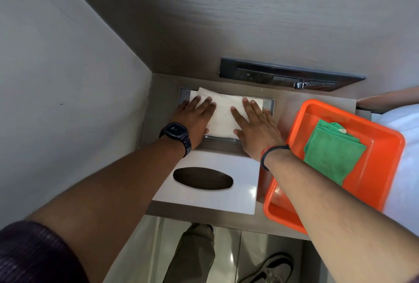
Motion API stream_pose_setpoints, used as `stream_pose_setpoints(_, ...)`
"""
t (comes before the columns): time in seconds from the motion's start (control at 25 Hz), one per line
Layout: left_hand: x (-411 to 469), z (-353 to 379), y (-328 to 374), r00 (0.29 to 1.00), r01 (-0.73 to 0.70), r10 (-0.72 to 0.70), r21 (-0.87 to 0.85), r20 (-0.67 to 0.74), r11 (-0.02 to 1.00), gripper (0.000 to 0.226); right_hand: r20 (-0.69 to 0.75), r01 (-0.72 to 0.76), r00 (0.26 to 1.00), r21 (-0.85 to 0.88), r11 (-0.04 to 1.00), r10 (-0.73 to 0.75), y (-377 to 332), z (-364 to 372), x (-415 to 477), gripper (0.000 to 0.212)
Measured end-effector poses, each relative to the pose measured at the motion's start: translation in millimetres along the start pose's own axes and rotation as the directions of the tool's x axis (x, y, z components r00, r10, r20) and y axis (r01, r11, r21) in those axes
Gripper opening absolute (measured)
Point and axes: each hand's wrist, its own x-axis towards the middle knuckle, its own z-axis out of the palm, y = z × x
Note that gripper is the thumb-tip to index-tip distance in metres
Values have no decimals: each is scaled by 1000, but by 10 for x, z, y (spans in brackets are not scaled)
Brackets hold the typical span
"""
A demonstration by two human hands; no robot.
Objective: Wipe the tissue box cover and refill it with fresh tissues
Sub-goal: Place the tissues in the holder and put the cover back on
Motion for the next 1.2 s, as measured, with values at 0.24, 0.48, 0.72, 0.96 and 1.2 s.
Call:
stream_pose_setpoints(0.24, -434, -151, 47, 892, 291, -416, -479, -177, 828, 87, -363, -137, 870, 472, 871, 334, -215, -171, -405, 46)
stream_pose_setpoints(0.48, -1362, -12, 279, 572, 640, -732, -759, 371, 115, 108, 94, -555, 771, 583, 593, 630, -507, 27, -982, 68)
stream_pose_setpoints(0.72, -1395, 101, 358, 492, 687, -786, -721, 373, 88, 53, 343, -659, 712, 627, 416, 612, -583, 182, -1040, 69)
stream_pose_setpoints(0.96, -988, -526, 265, 591, 465, -797, -860, 125, 210, 41, 21, -475, 633, 800, 367, 774, -458, -232, -920, 58)
stream_pose_setpoints(1.2, -267, -789, 87, 672, 404, -725, -894, 148, 192, 44, -37, -456, 579, 814, 360, 815, -25, -471, -382, 56)
